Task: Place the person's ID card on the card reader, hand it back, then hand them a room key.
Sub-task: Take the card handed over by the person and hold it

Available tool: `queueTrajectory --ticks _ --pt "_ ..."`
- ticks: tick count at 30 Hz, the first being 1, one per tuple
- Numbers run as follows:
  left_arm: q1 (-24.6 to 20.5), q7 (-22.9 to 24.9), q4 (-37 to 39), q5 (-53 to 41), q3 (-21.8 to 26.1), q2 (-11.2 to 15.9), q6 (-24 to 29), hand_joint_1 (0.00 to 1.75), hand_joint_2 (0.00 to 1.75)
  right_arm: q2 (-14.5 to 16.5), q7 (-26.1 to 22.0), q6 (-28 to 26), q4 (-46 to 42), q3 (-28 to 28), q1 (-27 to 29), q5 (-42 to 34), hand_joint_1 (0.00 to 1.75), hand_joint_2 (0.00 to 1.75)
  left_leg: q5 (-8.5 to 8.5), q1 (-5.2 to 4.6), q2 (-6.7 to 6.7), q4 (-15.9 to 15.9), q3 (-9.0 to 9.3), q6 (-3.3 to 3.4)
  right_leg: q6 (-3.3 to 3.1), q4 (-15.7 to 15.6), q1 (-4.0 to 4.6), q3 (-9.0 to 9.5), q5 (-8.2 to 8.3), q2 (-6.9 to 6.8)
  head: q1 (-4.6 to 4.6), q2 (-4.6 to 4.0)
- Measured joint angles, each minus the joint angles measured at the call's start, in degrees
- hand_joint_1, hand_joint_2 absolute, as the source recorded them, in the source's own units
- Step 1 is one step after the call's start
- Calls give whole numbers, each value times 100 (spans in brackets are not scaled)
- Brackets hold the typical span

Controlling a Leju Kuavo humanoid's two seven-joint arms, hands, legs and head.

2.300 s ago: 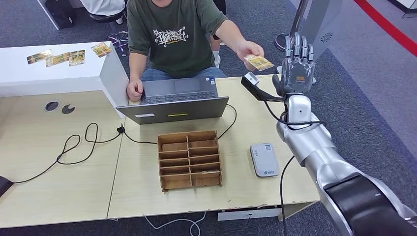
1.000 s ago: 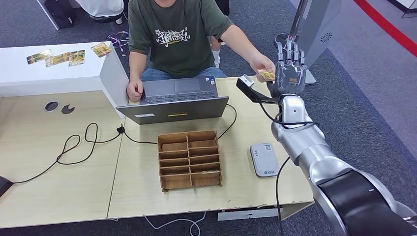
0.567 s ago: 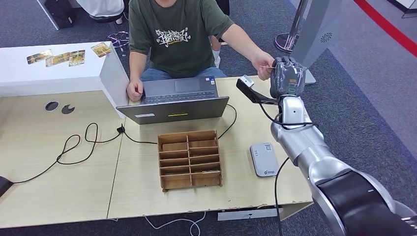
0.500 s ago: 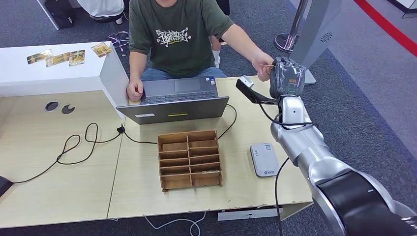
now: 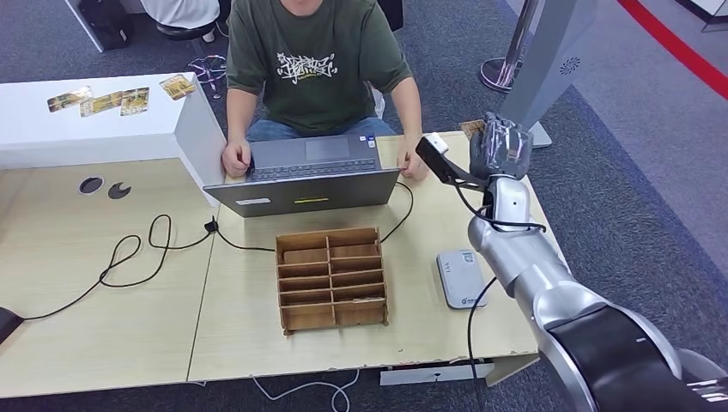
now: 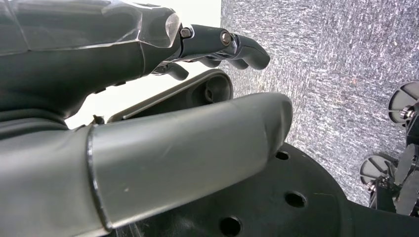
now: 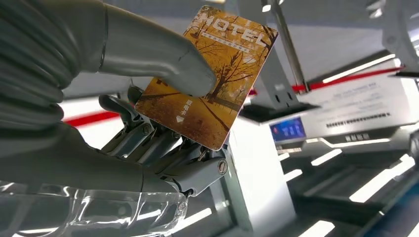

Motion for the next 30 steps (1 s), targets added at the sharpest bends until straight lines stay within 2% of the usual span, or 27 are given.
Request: queueTrajectory --ticks 3,7,11,13,17,23,30 --pt "-1 -1 0 19 0 0 1 0 0 85 -205 333 -44 -386 70 -721 175 175 0 0 0 0 0 0 0 0 0 0 0 0 1 1" --pt "-2 -1 0 37 0 0 1 0 0 166 -335 716 -101 -768 108 -1174 175 175 0 0 1 0 0 0 0 0 0 0 0 1 1 0" --pt "-1 -1 0 123 0 4 1 0 0 264 -491 2161 -113 -1293 57 -2430 175 175 0 0 0 0 0 0 0 1 0 0 0 0 1 0" --pt "0 -1 0 140 0 10 -2 0 0 291 -513 2507 -113 -1511 11 -2670 175 175 1 0 -1 0 0 -1 0 1 0 0 0 -1 0 0" --pt "-1 -1 0 157 0 24 -4 0 0 320 -502 2733 -103 -1746 -103 -2761 175 175 1 0 0 0 0 -1 0 1 0 0 0 0 1 1" --pt "0 -1 0 217 0 51 -23 0 0 322 -387 3246 -24 -1809 -281 -2893 175 175 1 0 1 0 1 -1 0 1 0 -1 0 2 1 0" --pt "9 -8 0 363 0 72 -23 0 0 292 -535 3350 7 -1809 -308 -3237 175 175 1 0 0 0 2 -1 0 0 0 -1 0 2 1 1"
